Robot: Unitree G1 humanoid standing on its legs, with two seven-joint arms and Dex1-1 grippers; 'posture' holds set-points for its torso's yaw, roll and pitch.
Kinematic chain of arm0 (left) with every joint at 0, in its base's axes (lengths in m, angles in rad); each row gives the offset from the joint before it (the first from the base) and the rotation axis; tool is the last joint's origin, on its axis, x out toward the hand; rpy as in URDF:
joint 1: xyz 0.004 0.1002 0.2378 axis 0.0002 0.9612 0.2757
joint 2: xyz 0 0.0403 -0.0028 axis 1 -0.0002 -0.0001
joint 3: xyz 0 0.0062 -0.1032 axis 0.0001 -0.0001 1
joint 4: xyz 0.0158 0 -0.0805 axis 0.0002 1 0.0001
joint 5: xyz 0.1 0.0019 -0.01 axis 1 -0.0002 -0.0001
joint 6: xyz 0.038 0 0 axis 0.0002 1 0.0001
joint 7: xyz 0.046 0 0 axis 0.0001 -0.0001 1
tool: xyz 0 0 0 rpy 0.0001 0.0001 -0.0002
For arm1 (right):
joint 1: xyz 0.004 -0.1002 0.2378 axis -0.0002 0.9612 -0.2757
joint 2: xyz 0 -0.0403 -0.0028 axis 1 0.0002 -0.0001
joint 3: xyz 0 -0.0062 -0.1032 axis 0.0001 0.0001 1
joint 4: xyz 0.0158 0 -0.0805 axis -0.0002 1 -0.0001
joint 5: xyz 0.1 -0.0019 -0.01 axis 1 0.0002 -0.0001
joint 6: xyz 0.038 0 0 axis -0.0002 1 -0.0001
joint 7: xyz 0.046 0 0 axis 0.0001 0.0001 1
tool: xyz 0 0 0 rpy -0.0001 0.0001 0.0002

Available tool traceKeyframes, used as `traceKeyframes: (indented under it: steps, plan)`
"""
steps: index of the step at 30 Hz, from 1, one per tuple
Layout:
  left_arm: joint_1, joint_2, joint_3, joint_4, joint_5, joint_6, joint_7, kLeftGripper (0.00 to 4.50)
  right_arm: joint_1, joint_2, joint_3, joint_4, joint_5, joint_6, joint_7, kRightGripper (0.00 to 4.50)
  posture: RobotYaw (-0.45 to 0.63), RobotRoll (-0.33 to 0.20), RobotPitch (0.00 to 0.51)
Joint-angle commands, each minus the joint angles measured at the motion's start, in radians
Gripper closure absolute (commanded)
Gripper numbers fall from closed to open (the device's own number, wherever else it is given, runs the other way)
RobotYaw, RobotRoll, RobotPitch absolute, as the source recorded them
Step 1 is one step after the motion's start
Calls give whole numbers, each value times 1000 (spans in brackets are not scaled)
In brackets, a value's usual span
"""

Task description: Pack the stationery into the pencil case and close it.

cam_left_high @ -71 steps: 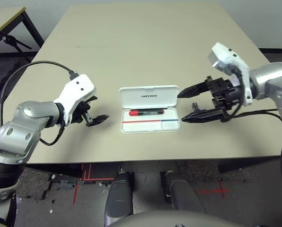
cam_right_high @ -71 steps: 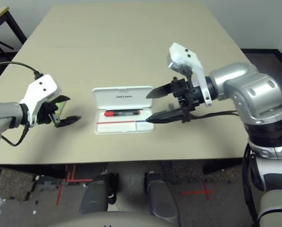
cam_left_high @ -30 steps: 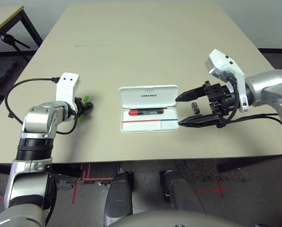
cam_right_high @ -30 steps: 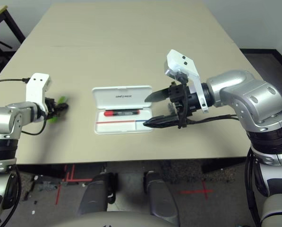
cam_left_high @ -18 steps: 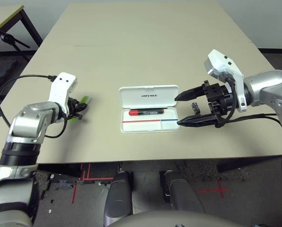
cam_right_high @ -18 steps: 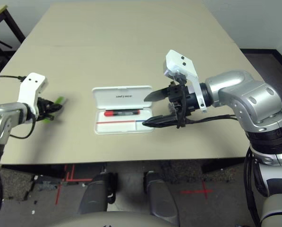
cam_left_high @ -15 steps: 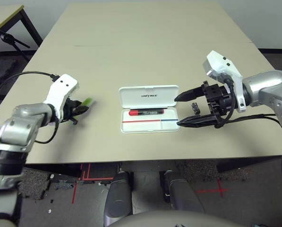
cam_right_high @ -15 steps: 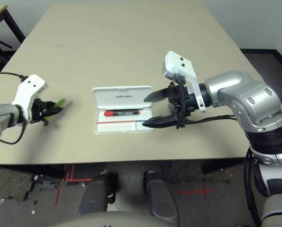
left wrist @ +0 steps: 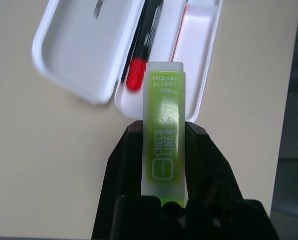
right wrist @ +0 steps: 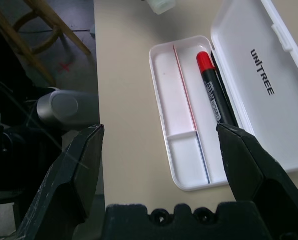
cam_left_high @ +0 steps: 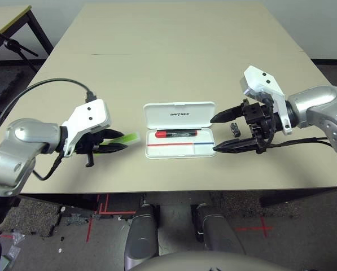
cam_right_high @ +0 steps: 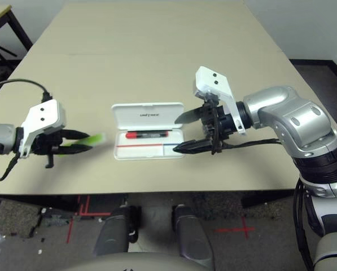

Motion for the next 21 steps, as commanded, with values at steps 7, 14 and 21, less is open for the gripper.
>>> traceKeyframes:
  steps: [7, 14, 21]
  plan:
    - [-157, -122, -203, -48, 43, 87, 4, 3417, 37, -37, 12, 8, -46, -23, 5, 0, -18, 0, 126]
    - [-266, -229, -354, 23, 134, 54, -10, 3417, 63, -70, 14, 18, -78, -54, 14, 0, -32, 0, 123]
    - [-304, -322, -417, 104, 176, 41, -8, 3417, 94, -75, 7, 4, -92, -56, 3, 0, -57, 0, 126]
